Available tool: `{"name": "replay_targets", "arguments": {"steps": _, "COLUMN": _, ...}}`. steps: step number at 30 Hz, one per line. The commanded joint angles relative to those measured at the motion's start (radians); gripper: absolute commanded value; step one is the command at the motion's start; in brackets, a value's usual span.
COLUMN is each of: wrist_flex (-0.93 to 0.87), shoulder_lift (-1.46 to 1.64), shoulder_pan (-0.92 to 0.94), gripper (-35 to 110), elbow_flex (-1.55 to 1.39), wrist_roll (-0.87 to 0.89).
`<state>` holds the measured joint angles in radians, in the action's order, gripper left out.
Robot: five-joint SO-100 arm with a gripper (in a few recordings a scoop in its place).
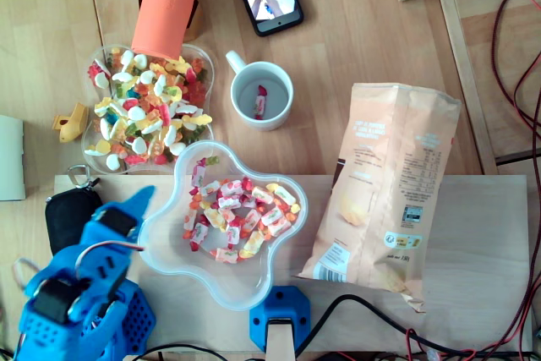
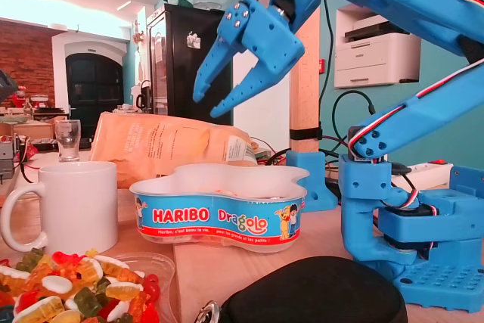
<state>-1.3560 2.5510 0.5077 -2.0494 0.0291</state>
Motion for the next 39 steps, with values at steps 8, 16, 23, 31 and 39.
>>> {"name": "replay_targets", "arguments": {"steps": 8, "wrist_flex": -0.015, "shoulder_lift": -0.285, "shoulder_pan": 0.158, "gripper": 12, "elbow_flex": 0.043, "wrist_roll": -0.324}}
{"name": "replay_targets", "arguments": {"steps": 16, "wrist_flex": -0.014, "shoulder_lift": -0.557, "shoulder_pan": 0.213, "gripper": 11, "elbow_flex": 0.092, "wrist_roll": -0.5}}
{"name": "replay_targets", "arguments": {"steps": 23, "wrist_flex": -0.014, "shoulder_lift": -0.65, "shoulder_pan": 0.244, "gripper": 11, "elbow_flex": 0.189, "wrist_roll": -0.531}}
{"name": "replay_targets", "arguments": {"steps": 31, "wrist_flex": -0.012, "shoulder_lift": -0.683, "shoulder_pan": 0.259, "gripper": 11, "elbow_flex": 0.252, "wrist_roll": -0.534}}
{"name": "replay_targets", "arguments": {"steps": 39, "wrist_flex": -0.015, "shoulder_lift": -0.908, "shoulder_pan": 0.261, "gripper": 12, "elbow_flex": 0.293, "wrist_roll": -0.595}}
